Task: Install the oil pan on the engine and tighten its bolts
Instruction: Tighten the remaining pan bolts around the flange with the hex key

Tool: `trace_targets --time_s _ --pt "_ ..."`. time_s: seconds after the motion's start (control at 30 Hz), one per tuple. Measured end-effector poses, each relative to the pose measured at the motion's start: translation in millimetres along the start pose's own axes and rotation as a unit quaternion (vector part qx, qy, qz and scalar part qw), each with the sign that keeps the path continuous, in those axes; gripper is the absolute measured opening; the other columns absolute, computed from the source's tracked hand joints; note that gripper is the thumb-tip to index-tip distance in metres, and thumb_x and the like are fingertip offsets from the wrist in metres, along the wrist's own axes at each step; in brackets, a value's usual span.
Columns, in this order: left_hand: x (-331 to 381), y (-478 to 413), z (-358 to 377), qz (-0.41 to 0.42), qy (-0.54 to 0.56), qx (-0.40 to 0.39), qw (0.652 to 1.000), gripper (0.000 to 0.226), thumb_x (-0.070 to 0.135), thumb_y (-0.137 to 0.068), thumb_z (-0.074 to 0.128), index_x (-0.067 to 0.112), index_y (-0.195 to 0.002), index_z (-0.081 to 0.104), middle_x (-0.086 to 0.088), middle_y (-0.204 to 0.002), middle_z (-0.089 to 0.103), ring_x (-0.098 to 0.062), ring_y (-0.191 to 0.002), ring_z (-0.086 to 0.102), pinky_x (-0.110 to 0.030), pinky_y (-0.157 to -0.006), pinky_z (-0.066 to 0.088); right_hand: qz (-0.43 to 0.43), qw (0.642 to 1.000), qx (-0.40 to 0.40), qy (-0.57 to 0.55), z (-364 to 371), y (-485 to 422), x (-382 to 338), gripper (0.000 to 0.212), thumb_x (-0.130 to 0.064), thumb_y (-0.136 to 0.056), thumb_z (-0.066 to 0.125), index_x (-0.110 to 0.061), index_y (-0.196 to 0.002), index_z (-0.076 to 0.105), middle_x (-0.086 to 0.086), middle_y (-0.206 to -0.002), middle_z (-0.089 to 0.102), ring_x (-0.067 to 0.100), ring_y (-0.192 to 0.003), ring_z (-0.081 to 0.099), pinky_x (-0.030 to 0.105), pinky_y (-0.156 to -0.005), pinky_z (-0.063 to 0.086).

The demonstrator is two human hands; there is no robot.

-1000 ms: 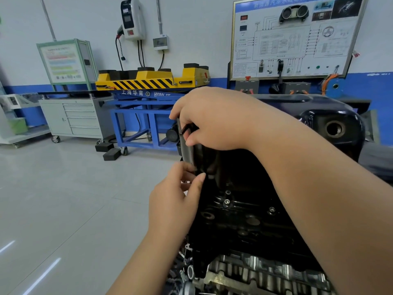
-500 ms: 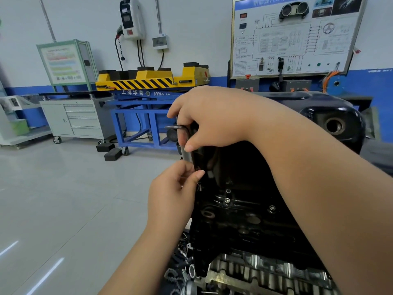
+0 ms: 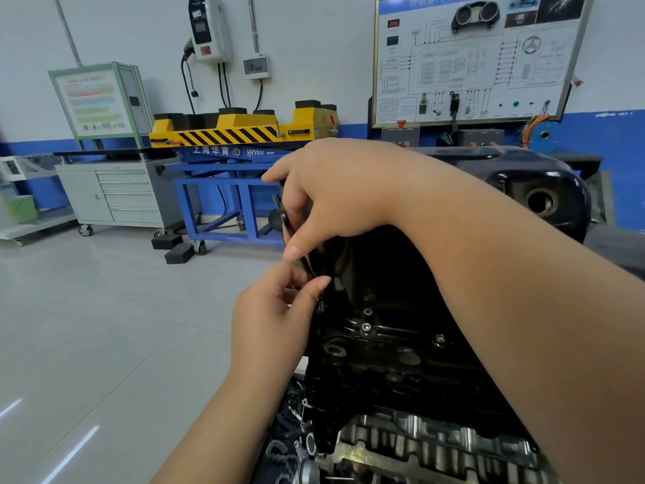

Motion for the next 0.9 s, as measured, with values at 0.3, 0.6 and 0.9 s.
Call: trace_targets --time_s 0.3,0.6,0.9 --pt "0.3 0.4 1.9 0.014 -0.005 -0.014 1.0 0.017 0.031 -0.083 0.062 0.02 -0.071 0.056 -0.007 -0.062 0.064 -0.026 -0.061 0.063 -0.049 -0.061 0.053 0.021 0.998 0.042 -0.046 -5.9 5.0 4.8 0.038 -0.053 -0.075 0.069 -0.039 -0.11 0.061 -0.013 -0.131 0.052 0.014 -0.119 0.05 0.041 -0.094 0.047" --pt "10.3 1.0 4.3 0.062 -0.056 -0.017 0.996 0.011 0.018 -0.089 0.059 0.019 -0.079 0.063 0.002 -0.066 0.064 -0.019 -0.062 0.062 -0.046 -0.06 0.051 0.002 0.995 0.068 -0.071 -8.9 7.2 2.5 0.018 -0.048 -0.079 0.066 -0.039 -0.093 0.071 -0.015 -0.123 0.058 0.009 -0.113 0.054 0.035 -0.089 0.049" --pt "18.6 2.6 5.1 0.092 -0.092 -0.007 0.991 0.013 0.015 -0.089 0.058 0.015 -0.077 0.062 0.002 -0.064 0.061 -0.02 -0.061 0.061 -0.045 -0.057 0.049 -0.022 0.996 0.07 -0.049 -7.4 7.0 -2.5 0.006 -0.031 -0.081 0.066 -0.035 -0.084 0.07 -0.013 -0.118 0.061 0.01 -0.111 0.056 0.037 -0.087 0.05"
Point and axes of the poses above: each hand's wrist, its own y-axis away from the middle knuckle, its own z-axis out of the palm, x = y × z, the point moved 10 cm from there along -y, towards the middle knuckle
